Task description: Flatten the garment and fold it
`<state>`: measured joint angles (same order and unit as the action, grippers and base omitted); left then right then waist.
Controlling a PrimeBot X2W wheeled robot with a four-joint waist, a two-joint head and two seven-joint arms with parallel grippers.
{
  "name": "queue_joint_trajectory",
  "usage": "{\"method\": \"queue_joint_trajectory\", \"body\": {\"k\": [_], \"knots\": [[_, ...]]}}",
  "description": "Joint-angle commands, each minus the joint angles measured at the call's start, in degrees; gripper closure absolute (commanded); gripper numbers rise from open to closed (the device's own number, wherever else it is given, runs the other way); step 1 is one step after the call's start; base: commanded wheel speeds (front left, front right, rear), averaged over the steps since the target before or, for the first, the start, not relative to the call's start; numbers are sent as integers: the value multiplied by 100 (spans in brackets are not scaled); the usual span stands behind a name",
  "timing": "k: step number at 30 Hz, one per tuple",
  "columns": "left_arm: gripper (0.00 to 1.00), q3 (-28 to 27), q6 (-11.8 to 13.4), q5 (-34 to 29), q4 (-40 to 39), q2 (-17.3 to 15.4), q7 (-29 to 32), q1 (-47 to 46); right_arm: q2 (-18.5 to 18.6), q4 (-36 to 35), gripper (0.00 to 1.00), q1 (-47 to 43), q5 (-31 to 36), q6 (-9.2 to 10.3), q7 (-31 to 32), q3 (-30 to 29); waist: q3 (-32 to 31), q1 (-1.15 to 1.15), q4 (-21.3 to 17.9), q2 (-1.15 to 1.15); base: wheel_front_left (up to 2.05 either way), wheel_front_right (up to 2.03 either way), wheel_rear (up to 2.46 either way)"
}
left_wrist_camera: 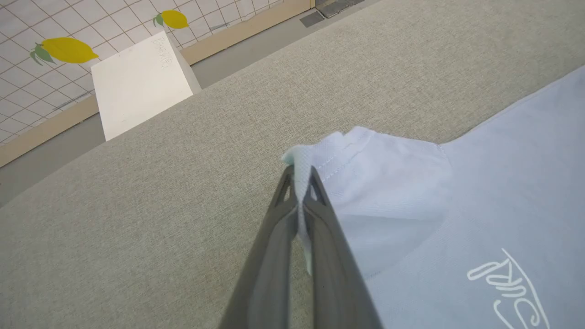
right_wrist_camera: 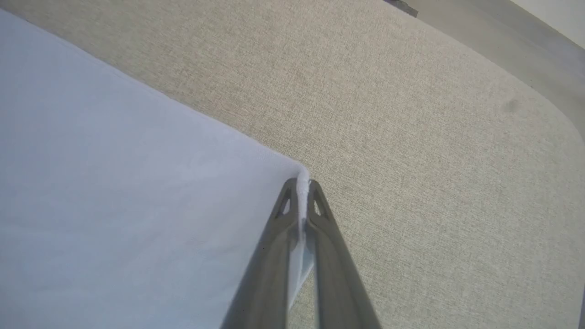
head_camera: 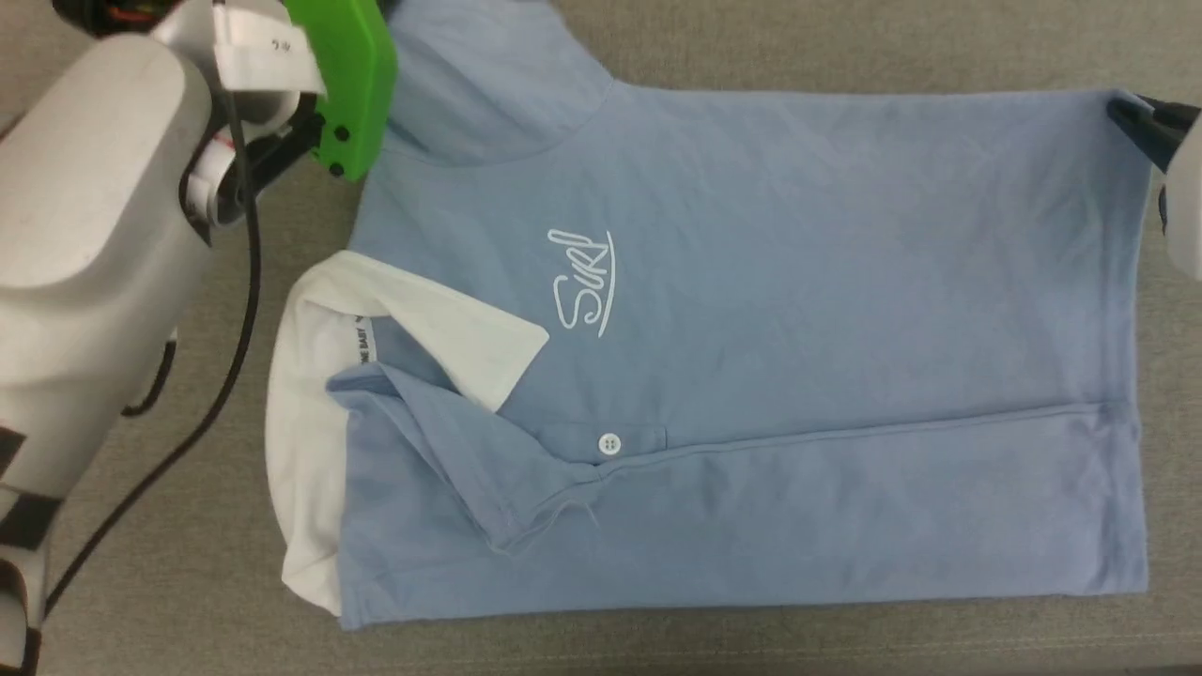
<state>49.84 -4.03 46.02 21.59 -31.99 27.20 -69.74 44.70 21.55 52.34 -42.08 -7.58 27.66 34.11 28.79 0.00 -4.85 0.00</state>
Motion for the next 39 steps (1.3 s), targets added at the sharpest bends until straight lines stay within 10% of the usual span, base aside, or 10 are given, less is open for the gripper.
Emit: {"method": "queue_joint_trajectory", "body": {"k": [1, 17, 29, 39], "knots": [[100, -46, 21, 108, -1, -10, -90, 165, 42, -2, 100, -140, -113, 9, -149, 4, -595, 0, 77, 0, 0, 0, 0], [100, -108, 790, 889, -1617, -837, -241, 2452, 724, -239, 100, -2036, -726, 9, -1006, -227, -1623, 0, 524, 0, 0, 0, 0], [100, 218, 1503, 1203, -2903, -1643, -151, 4189, 559, -320, 100, -3380, -191, 9, -1000, -508, -1631, 0, 648, 0, 0, 0, 0], [100, 576, 1548, 959, -2806, -1484, -124, 4400, 250, -271, 100, -3852, 708, 9, -705, -535, -1538, 0, 641, 0, 0, 0, 0]]}}
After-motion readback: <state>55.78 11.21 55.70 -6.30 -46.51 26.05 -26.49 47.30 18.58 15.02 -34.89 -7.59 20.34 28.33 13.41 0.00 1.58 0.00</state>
